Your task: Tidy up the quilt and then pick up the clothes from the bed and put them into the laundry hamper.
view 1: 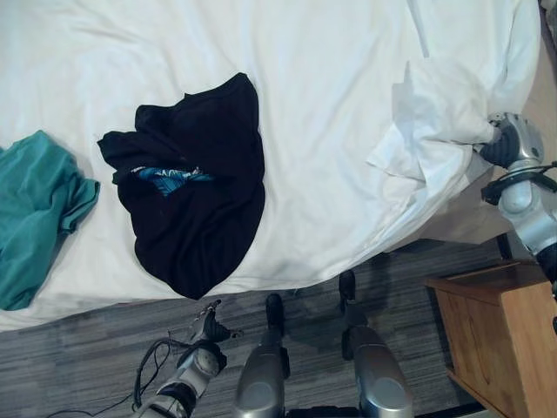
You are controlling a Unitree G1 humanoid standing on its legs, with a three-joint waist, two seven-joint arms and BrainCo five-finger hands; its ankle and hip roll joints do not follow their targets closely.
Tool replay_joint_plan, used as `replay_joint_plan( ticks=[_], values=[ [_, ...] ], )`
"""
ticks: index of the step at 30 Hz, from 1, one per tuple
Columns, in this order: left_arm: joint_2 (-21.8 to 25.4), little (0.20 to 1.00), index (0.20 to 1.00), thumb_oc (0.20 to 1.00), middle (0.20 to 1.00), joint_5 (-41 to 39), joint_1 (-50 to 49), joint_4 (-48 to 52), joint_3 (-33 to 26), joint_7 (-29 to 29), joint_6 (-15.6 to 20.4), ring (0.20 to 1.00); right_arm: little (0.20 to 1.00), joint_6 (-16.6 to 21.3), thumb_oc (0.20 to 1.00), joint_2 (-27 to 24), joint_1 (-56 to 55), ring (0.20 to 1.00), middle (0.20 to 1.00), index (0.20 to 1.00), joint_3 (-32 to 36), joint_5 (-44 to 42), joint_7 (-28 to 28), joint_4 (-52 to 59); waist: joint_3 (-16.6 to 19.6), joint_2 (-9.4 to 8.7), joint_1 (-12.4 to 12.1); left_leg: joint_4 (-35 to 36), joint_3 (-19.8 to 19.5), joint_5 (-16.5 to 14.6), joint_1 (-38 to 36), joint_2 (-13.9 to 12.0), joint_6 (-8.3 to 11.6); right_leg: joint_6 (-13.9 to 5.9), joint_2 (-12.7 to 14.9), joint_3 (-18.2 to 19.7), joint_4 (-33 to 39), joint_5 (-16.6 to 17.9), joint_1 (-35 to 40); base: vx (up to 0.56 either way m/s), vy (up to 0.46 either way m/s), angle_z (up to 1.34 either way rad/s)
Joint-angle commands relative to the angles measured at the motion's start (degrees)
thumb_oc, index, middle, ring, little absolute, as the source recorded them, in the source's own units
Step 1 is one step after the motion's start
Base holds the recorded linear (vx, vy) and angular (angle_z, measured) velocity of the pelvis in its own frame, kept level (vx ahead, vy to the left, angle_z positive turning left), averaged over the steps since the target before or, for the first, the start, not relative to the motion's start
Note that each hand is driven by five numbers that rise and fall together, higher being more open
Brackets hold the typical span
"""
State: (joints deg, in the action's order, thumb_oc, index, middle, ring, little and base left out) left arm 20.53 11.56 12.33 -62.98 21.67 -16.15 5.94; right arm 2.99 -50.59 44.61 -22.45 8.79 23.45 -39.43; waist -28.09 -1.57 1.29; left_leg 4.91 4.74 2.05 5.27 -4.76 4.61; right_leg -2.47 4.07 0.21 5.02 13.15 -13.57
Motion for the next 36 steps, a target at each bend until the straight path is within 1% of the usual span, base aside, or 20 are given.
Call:
replay_joint_plan(
  ticks=[1, 2, 3, 4, 5, 7, 8, 9, 11, 16, 17, 20, 24, 25, 26, 27, 31, 33, 35, 36],
  values=[
    [-0.5, 1.0, 1.0, 1.0, 1.0, 0.8, 0.0, -4.6, 1.4, -0.3, -1.3, 1.0, 0.2, -0.2, 0.2, 0.7, -10.9, 0.2, 0.2, 0.2, 4.4, -3.4, 0.8, -2.2, 3.8, -1.56, 1.9, 0.1, 1.8, -0.8, 0.8, -1.2, 0.75, -4.78, 0.3, 4.9, -9.4, -15.8, -0.3, -0.01, -0.002, 0.07],
    [-0.4, 1.0, 1.0, 1.0, 1.0, 0.8, 0.0, -4.6, 1.5, -0.3, -1.3, 1.0, 0.263, -0.2, 0.263, 0.7, -11.2, 0.263, 0.263, 0.263, 4.7, -3.3, 0.8, -2.1, 3.9, -1.6, 1.8, 0.1, 1.7, -0.9, 0.8, -1.2, 0.74, -4.79, 0.3, 4.9, -9.3, -15.7, -0.2, -0.01, -0.004, 0.06],
    [-0.8, 1.0, 1.0, 1.0, 1.0, 0.7, 0.0, -5.0, 1.2, 0.0, -1.6, 1.0, 0.837, -0.5, 0.837, 1.8, -14.2, 0.837, 0.837, 0.837, 7.6, -4.4, 1.4, -2.0, 4.3, -1.74, 2.2, 0.1, 1.8, -1.0, 0.5, -1.2, 0.72, -4.81, 0.5, 4.9, -8.8, -15.5, 0.3, 0.01, 0.0, 0.04],
    [-2.0, 1.0, 1.0, 1.0, 1.0, 0.6, 0.0, -5.9, 0.6, 0.2, -2.1, 1.0, 1.0, -0.3, 1.0, 5.9, -20.2, 1.0, 1.0, 1.0, 13.6, -7.9, 3.6, -3.8, 5.3, -1.6, 3.1, 0.1, 2.0, -1.4, 0.2, -1.2, 0.68, -4.86, 1.0, 4.8, -7.6, -15.1, 1.3, 0.01, 0.001, 0.03],
    [-1.9, 1.0, 1.0, 1.0, 1.0, 0.6, 0.0, -5.9, 0.7, 0.2, -2.1, 1.0, 1.0, -0.3, 1.0, 6.0, -20.5, 1.0, 1.0, 1.0, 13.9, -7.9, 3.6, -3.6, 5.3, -1.63, 2.9, 0.1, 2.0, -1.4, 0.2, -1.2, 0.68, -4.87, 1.0, 4.8, -7.5, -15.1, 1.4, 0.02, 0.0, 0.03],
    [-2.7, 1.0, 1.0, 1.0, 1.0, 0.3, 0.0, -6.8, 0.2, 0.5, -2.8, 1.0, 1.0, 0.1, 1.0, 10.2, -25.0, 1.0, 1.0, 1.0, 19.5, -13.5, 5.1, -6.9, 6.2, -1.36, 3.6, 0.1, 2.1, -1.9, -0.5, -1.2, 0.61, -4.95, 1.5, 4.7, -6.4, -14.9, 2.6, 0.05, 0.002, 0.03],
    [-3.3, 1.0, 1.0, 1.0, 1.0, -1.1, 0.7, -7.9, -0.6, 1.0, -3.5, 1.0, 1.0, 1.5, 1.0, 15.2, -28.5, 1.0, 1.0, 1.0, 25.7, -22.7, 6.5, -11.9, 7.5, -0.92, 4.5, 0.1, 2.4, -2.5, -1.0, -1.1, 0.58, -5.08, 1.9, 4.7, -5.2, -14.5, 3.6, 0.11, 0.021, 0.1],
    [-3.3, 1.0, 1.0, 1.0, 1.0, -2.2, 0.8, -8.6, -1.9, 1.5, -4.1, 1.0, 1.0, 2.6, 1.0, 17.4, -31.7, 1.0, 1.0, 1.0, 30.5, -29.9, 6.6, -13.9, 8.7, -0.59, 5.5, 0.1, 3.0, -2.7, -1.3, -1.2, 0.61, -5.15, 2.1, 5.2, -4.2, -14.0, 4.0, 0.09, 0.019, 0.1],
    [-3.3, 1.0, 1.0, 1.0, 1.0, -2.8, 0.7, -9.1, -2.1, 1.8, -4.2, 1.0, 1.0, 3.1, 1.0, 18.2, -33.0, 1.0, 1.0, 1.0, 33.0, -33.4, 6.3, -16.0, 9.3, -0.57, 5.8, 0.1, 3.3, -3.0, -1.9, -1.2, 0.62, -5.23, 2.2, 5.5, -3.4, -13.8, 4.6, 0.07, 0.024, 0.04],
    [-2.6, 1.0, 1.0, 1.0, 1.0, -3.2, -1.8, -9.8, -3.9, 3.5, -4.2, 1.0, 1.0, 3.2, 1.0, 15.3, -38.9, 1.0, 1.0, 1.0, 39.8, -37.5, 5.4, -16.1, 12.0, -0.44, 7.5, 0.1, 5.0, -3.9, -3.0, -1.2, 0.85, -5.72, 2.7, 6.5, -1.5, -12.9, 5.4, 0.07, 0.044, -0.05],
    [-2.4, 1.0, 1.0, 1.0, 1.0, -3.2, -2.9, -9.9, -4.3, 4.0, -4.0, 1.0, 1.0, 3.1, 1.0, 12.0, -40.1, 1.0, 1.0, 1.0, 42.5, -36.5, 6.2, -15.0, 12.8, -0.64, 8.1, 0.1, 5.4, -4.0, -3.1, -1.3, 0.94, -5.89, 2.9, 6.6, -1.1, -12.7, 5.6, 0.04, 0.041, -0.29],
    [-2.3, 1.0, 1.0, 1.0, 1.0, -2.9, -3.6, -9.8, -4.5, 4.3, -3.9, 1.0, 1.0, 2.7, 1.0, 9.5, -41.2, 1.0, 1.0, 1.0, 44.4, -34.1, 7.0, -13.4, 13.3, -0.71, 8.4, 0.1, 5.5, -4.1, -3.2, -1.3, 0.94, -6.03, 3.0, 6.8, -0.7, -12.4, 5.6, 0.03, 0.036, -0.37],
    [-1.9, 1.0, 1.0, 1.0, 1.0, -2.8, -4.3, -9.1, -4.7, 4.7, -3.5, 1.0, 1.0, 3.2, 1.0, 3.6, -41.3, 1.0, 1.0, 1.0, 48.6, -29.4, 10.3, -5.4, 14.3, -1.07, 8.7, 0.1, 5.8, -4.5, -3.5, -1.3, 0.95, -6.25, 3.2, 6.9, -0.5, -12.3, 5.9, 0.02, 0.038, -0.25],
    [-1.9, 1.0, 1.0, 1.0, 1.0, -2.6, -4.3, -8.9, -4.7, 4.7, -3.4, 1.0, 0.849, 3.9, 0.849, 2.6, -39.8, 0.849, 0.849, 0.849, 48.9, -28.8, 10.7, -3.0, 14.5, -1.23, 8.6, 0.1, 6.0, -4.7, -3.9, -1.3, 0.87, -6.36, 3.3, 7.0, -0.5, -12.2, 5.9, 0.02, 0.035, -0.1],
    [-1.9, 1.0, 1.0, 1.0, 1.0, -2.6, -4.3, -8.9, -4.7, 4.7, -3.4, 1.0, 0.542, 3.9, 0.542, 2.7, -39.8, 0.542, 0.542, 0.542, 48.9, -28.8, 10.7, -2.9, 14.5, -1.24, 8.6, 0.1, 6.0, -4.7, -3.9, -1.3, 0.87, -6.36, 3.3, 7.0, -0.5, -12.3, 6.0, 0.02, 0.025, -0.05],
    [-2.1, 1.0, 1.0, 1.0, 1.0, -2.5, -4.5, -8.8, -4.6, 4.7, -3.4, 1.0, 0.2, 4.7, 0.2, 2.3, -39.2, 0.2, 0.2, 0.2, 48.5, -28.8, 10.7, -0.2, 14.5, -1.41, 8.6, 0.1, 6.0, -4.8, -4.0, -1.3, 0.82, -6.4, 3.3, 7.2, -0.5, -12.2, 6.0, 0.0, 0.0, 0.0],
    [-2.2, 1.0, 1.0, 1.0, 1.0, -2.0, -3.9, -8.1, -4.3, 4.9, -3.4, 1.0, 0.2, 7.1, 0.2, 2.6, -35.8, 0.2, 0.2, 0.2, 45.1, -28.2, 9.5, 7.4, 14.0, -1.82, 8.1, 0.1, 6.1, -4.8, -4.1, -1.3, 0.69, -6.43, 3.2, 7.7, -0.7, -12.2, 5.9, -0.02, -0.005, -0.07],
    [-2.3, 1.0, 1.0, 1.0, 1.0, -1.4, -2.4, -6.9, -2.3, 4.5, -3.2, 1.0, 0.2, 9.3, 0.2, 3.6, -29.9, 0.2, 0.2, 0.2, 40.5, -26.6, 9.8, 13.4, 12.0, -1.78, 7.0, 0.1, 5.5, -4.2, -3.3, -1.4, 0.62, -6.27, 2.8, 8.2, -1.5, -12.5, 4.7, -0.08, -0.048, -0.02],
    [-2.2, 1.0, 1.0, 1.0, 1.0, -2.2, 0.0, -6.3, -0.8, 3.4, -3.3, 1.0, 0.2, 10.6, 0.2, 5.1, -22.7, 0.2, 0.2, 0.2, 36.0, -27.5, 11.2, 14.1, 8.8, -1.08, 6.0, 0.1, 4.6, -3.0, -1.3, -1.1, 0.61, -5.93, 2.3, 8.8, -3.8, -13.0, 2.1, -0.13, -0.085, -0.03],
    [-2.2, 1.0, 1.0, 1.0, 1.0, -2.2, 0.2, -6.3, -1.0, 3.4, -3.3, 1.0, 0.2, 10.6, 0.2, 5.1, -22.4, 0.2, 0.2, 0.2, 35.8, -27.5, 11.3, 14.0, 8.8, -1.09, 6.2, 0.1, 4.6, -3.0, -1.2, -1.1, 0.62, -5.91, 2.3, 8.8, -4.1, -13.2, 1.9, -0.14, -0.104, 0.04]
  ],
)
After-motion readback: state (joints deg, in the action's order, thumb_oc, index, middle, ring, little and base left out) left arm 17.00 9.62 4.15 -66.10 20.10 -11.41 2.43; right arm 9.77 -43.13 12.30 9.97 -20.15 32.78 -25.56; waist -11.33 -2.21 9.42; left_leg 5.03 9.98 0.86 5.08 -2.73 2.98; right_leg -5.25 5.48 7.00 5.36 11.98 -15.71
